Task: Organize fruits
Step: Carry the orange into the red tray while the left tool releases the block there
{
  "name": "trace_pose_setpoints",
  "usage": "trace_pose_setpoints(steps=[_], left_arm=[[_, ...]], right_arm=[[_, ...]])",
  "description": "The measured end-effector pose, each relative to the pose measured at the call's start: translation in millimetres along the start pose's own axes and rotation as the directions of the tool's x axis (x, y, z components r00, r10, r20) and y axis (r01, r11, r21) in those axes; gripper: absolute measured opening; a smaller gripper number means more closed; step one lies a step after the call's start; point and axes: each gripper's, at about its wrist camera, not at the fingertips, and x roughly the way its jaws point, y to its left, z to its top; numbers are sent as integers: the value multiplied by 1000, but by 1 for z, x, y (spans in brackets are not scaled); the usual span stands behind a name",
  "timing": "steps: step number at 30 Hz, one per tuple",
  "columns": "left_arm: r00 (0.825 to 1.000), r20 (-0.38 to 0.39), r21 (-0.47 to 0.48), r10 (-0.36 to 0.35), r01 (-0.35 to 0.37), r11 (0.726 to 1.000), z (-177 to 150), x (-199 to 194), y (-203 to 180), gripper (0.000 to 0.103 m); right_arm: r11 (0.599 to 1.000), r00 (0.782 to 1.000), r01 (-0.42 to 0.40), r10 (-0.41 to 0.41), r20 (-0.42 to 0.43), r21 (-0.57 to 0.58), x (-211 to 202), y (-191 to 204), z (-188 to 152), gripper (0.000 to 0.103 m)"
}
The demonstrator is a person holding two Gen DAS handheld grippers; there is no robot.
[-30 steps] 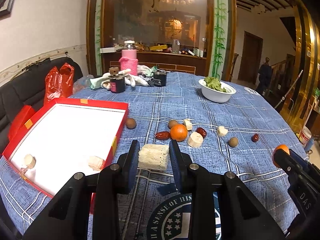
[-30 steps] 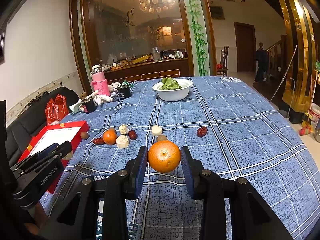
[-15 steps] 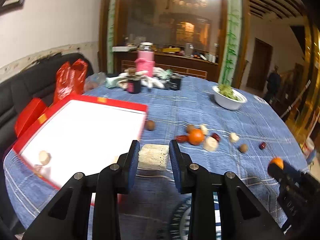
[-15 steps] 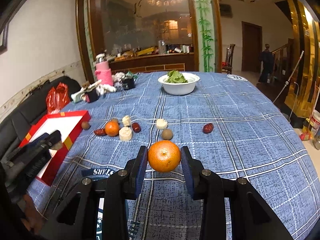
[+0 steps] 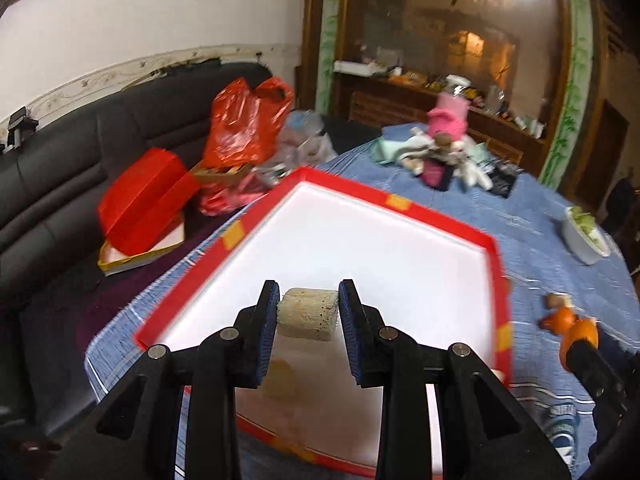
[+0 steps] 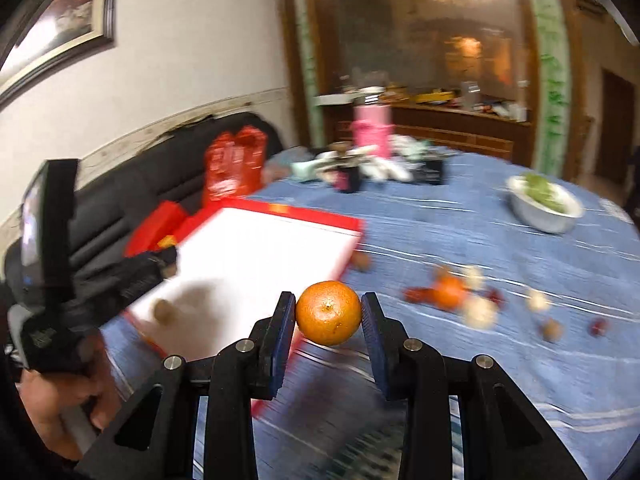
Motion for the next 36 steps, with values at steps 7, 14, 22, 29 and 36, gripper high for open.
trace_pose_setpoints(steps=[7,14,22,29,36], left_arm=[[998,-52,11,45,-44,999,2,14,5,28],[993,-98,9,71,-71,997,2,27,10,29],[988,-124,10,93,-93,996,-2,33,13,29],[980,-171,7,100,-100,995,-3,38,18,35],[985,-128,-21,118,-122,992,-3,17,23,76]], right_arm=[[998,996,-64,64,-55,-9,50,27,18,34],[998,991,-68,65,-116,-16,78,33,12,34],[999,987,-54,53,-152,-1,88,30,3,34],[998,981,-61,57,-184,-14,93,35,-1,36],[998,988,-69,68,-138,-7,65,30,-3,69]])
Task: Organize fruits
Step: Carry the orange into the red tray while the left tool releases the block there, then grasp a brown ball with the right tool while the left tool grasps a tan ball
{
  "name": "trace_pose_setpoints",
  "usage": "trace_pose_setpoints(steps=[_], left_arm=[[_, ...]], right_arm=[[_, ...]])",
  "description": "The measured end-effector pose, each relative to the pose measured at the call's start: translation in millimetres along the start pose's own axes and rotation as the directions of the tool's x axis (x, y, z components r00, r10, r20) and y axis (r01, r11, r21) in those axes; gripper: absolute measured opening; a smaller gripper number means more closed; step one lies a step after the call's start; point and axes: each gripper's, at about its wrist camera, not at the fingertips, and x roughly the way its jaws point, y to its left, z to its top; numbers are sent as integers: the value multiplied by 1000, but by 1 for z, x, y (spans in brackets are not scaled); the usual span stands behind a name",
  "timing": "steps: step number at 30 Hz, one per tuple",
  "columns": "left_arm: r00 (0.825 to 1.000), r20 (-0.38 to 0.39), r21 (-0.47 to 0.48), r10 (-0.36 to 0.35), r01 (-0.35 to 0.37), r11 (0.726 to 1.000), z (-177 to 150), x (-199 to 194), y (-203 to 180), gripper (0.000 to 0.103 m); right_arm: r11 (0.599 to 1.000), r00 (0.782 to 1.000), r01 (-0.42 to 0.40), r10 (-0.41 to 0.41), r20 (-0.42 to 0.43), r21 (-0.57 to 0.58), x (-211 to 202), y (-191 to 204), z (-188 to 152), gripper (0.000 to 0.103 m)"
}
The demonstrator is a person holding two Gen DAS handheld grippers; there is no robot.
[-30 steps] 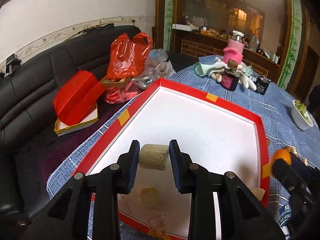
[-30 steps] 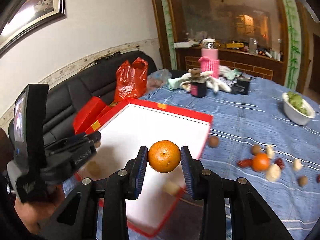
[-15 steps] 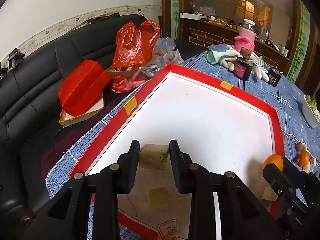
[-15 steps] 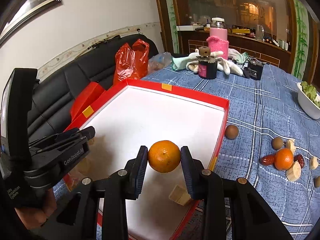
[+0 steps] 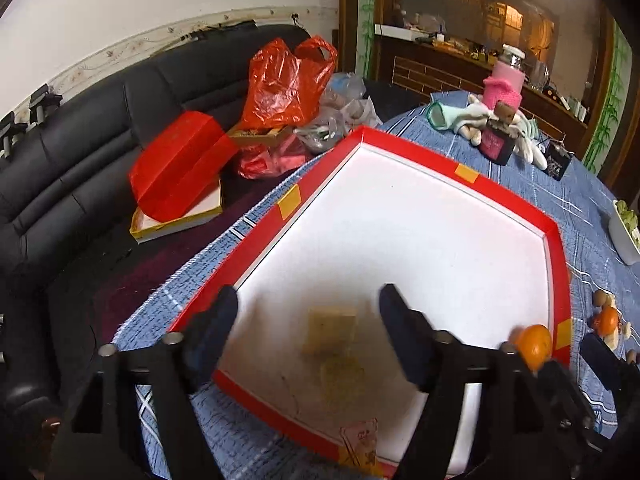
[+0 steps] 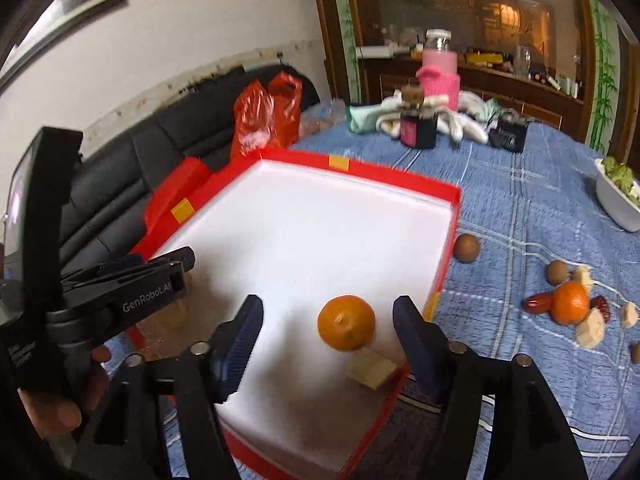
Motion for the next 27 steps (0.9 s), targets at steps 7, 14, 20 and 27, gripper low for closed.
trace_pose_setpoints(steps=[7,14,20,27], left_arm=[[995,34,23,-90,89,996,-13,-30,-17,76],[974,97,109,-203,192,975,-32,-65,-60,75],[963,82,233,-255,230,945,-48,-80,-104,75],[954,71,316,-292,257,913,-61,-93,-141,75]], right_arm=[[998,994,26,-32,101,62,-62,-41,-18,70],[935,953,250,-283,104,252,-124,-162,-52,70],[872,928,352,-373,-3,339,-122,-233,-60,62],[882,927,373,-364,-84,288,-76,-244,-48,53]])
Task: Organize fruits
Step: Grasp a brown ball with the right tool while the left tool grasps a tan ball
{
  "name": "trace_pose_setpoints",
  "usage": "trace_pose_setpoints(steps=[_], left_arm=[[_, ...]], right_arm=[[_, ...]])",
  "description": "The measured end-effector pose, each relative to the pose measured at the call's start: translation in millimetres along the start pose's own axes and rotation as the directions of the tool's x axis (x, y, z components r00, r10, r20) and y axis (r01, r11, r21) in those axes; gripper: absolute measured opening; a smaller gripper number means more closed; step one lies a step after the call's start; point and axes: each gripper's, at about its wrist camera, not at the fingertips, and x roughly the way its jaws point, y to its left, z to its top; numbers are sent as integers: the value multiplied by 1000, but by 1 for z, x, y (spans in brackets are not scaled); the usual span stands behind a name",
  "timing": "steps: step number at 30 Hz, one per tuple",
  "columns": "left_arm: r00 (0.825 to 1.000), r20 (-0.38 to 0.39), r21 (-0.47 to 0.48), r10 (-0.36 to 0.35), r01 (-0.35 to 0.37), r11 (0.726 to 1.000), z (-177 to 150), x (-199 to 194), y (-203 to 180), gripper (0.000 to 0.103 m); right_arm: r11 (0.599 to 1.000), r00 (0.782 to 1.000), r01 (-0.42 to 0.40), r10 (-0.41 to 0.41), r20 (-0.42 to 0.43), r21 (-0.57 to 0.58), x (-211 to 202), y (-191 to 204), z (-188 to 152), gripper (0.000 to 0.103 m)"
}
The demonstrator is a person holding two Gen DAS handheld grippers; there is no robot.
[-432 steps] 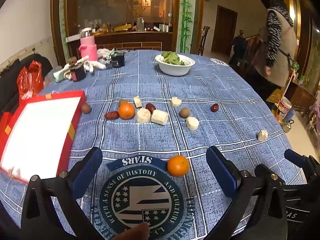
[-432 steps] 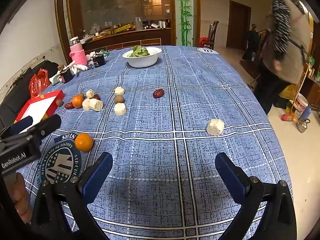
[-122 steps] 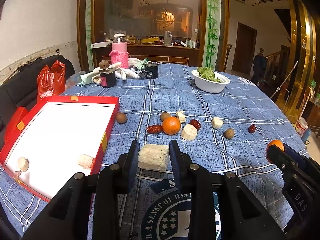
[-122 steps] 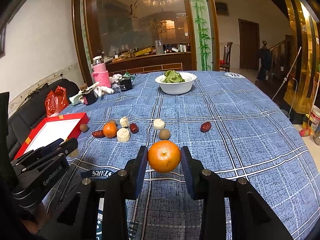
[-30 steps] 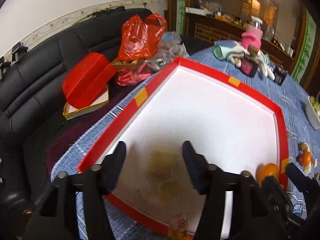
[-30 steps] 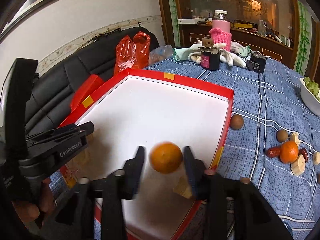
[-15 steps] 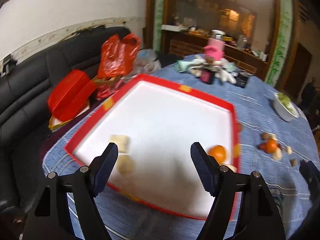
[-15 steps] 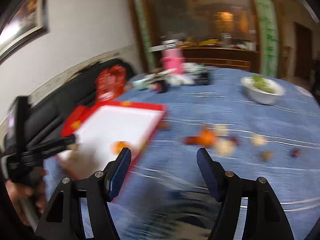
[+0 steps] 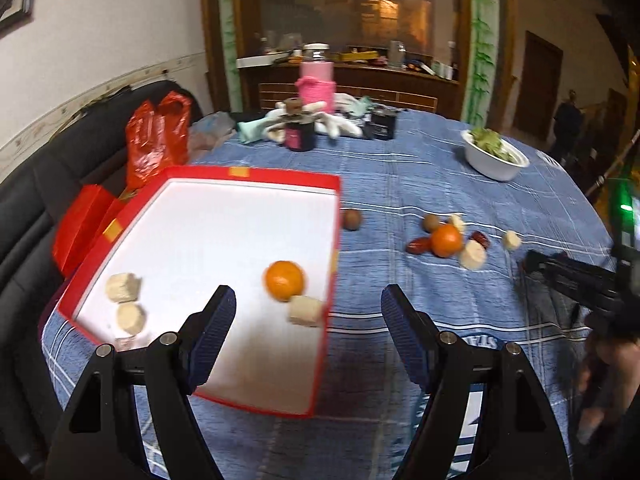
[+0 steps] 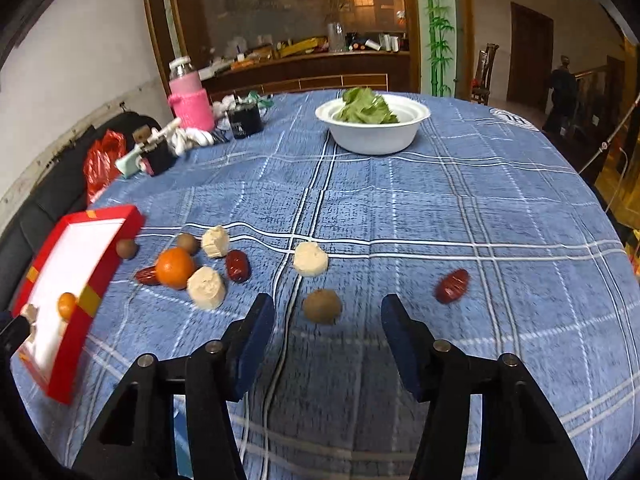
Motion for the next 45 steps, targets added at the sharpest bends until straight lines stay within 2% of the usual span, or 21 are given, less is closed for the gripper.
trace_pose_setpoints(steps=[1,2,3,5,8,11,14,18,20,23,24,25,26,31,34,38,41,45], left_arm=[[1000,4,12,-6,6,1000,0,-1,-7,75],[1000,5,25,-10,10,1000,1,0,-13,75],[1000,3,38,-14,14,999,3,2,-21,75],[999,-5,53,-41,41,998,8,8,-37,75],[995,-38,69,-88,91,993,13,23,-68,75],[984,-89,119,-157,167,979,14,42,-106,75],[976,-140,150,-164,185,971,14,64,-133,75],[973,-171,121,-157,179,976,21,85,-141,74],[967,-196,111,-164,188,976,23,96,-144,67],[970,-198,111,-140,164,980,22,109,-147,55],[973,-187,125,-136,161,979,22,109,-150,42],[971,-185,134,-153,179,975,22,108,-152,31],[971,-187,145,-150,178,973,21,104,-153,27],[976,-153,146,-156,178,973,15,78,-146,27],[970,-155,112,-187,205,972,7,61,-135,27],[969,-133,123,-209,225,967,-1,41,-130,27],[970,-115,120,-215,229,966,-4,29,-122,27],[970,-113,105,-215,226,968,-7,25,-113,27]], right_arm=[[1000,1000,6,-6,-26,4,8,-2,-1,34],[1000,998,9,-9,-55,9,14,-4,-2,24],[1000,997,7,-6,-74,14,19,-5,-4,24],[1000,999,-10,11,-53,29,9,-10,-8,24],[996,999,-33,33,11,83,-12,-25,-10,24],[990,996,-43,33,81,132,-27,-43,-13,24],[982,991,-86,67,118,165,-31,-51,-9,24],[974,983,-148,125,136,174,-33,-52,-5,24],[967,979,-177,153,137,184,-33,-53,-5,24],[963,975,-195,169,148,185,-35,-52,-4,24],[962,973,-201,174,150,185,-36,-51,-3,24],[961,973,-203,177,151,185,-36,-52,-4,24],[960,972,-207,180,152,187,-37,-52,-4,24],[963,972,-200,172,158,179,-40,-51,-5,24],[970,976,-178,153,156,164,-39,-49,-5,24],[980,982,-133,110,156,145,-38,-44,-4,24],[986,982,-113,92,162,126,-48,-36,-7,24],[992,984,-104,93,154,67,-70,-17,-27,24]])
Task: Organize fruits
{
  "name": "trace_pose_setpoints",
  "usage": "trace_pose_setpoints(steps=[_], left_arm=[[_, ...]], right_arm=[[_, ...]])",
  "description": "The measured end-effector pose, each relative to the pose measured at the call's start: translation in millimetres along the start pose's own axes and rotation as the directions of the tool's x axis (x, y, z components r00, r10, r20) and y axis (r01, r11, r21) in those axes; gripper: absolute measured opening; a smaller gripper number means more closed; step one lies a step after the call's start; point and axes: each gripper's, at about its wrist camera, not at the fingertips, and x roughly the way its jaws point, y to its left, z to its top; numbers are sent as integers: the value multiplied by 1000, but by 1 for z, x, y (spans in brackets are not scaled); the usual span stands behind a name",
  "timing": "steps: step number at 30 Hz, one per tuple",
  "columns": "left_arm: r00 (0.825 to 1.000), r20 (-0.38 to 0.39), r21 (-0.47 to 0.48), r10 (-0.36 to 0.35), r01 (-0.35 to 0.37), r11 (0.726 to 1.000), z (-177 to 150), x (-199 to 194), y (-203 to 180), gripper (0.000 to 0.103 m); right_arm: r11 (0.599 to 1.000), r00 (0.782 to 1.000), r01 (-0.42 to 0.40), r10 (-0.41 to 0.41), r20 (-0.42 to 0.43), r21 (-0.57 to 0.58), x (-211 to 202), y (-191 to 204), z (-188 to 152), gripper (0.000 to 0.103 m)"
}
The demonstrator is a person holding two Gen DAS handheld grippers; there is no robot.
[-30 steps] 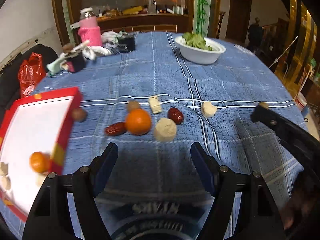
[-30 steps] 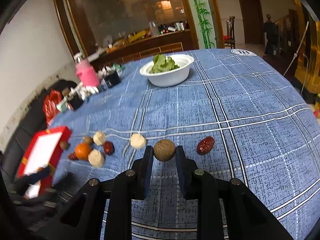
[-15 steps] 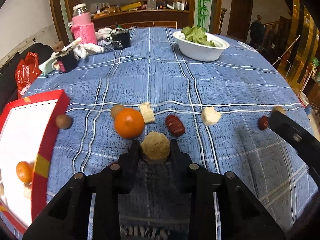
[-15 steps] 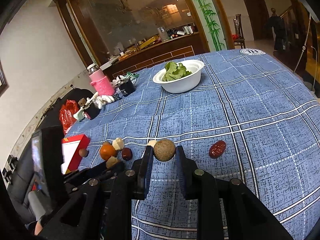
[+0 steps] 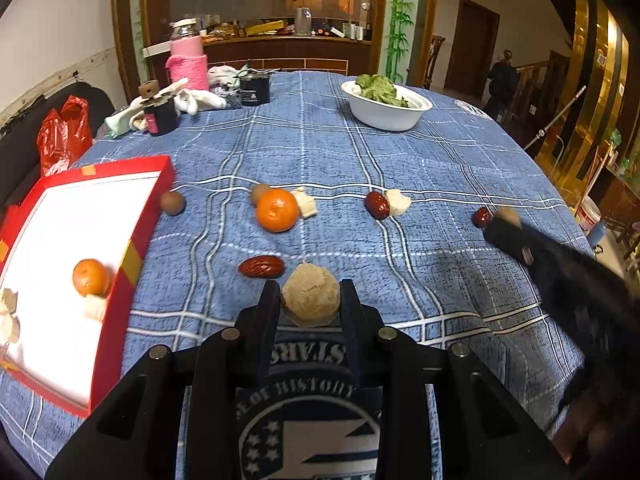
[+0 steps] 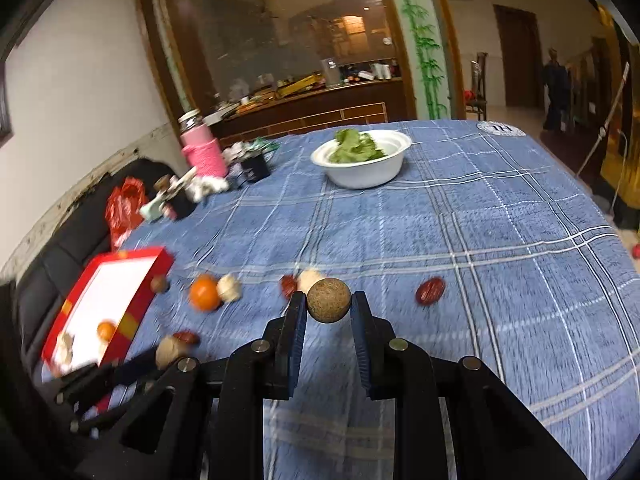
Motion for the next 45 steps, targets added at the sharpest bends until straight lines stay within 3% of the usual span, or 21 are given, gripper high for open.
trace_pose_setpoints(steps=[7,12,26,45], left_arm=[[999,22,-14,30,-30,999,-7,-6,13,27],[997,50,-17,56,-56,998,-9,-8,21,27],[991,101,-9,85,-84,996,-13,-13,22,27],[989,108,-26,103,-101,995,-14,-15,25,27]], right_arm=[[998,1000,14,-13,24,-62,-31,28,-28,23],[997,1000,20,-19,17,-77,-26,40,-40,23],[995,998,57,-53,44,-85,-29,45,-40,23],[995,996,68,-64,58,-75,-33,43,-40,23]])
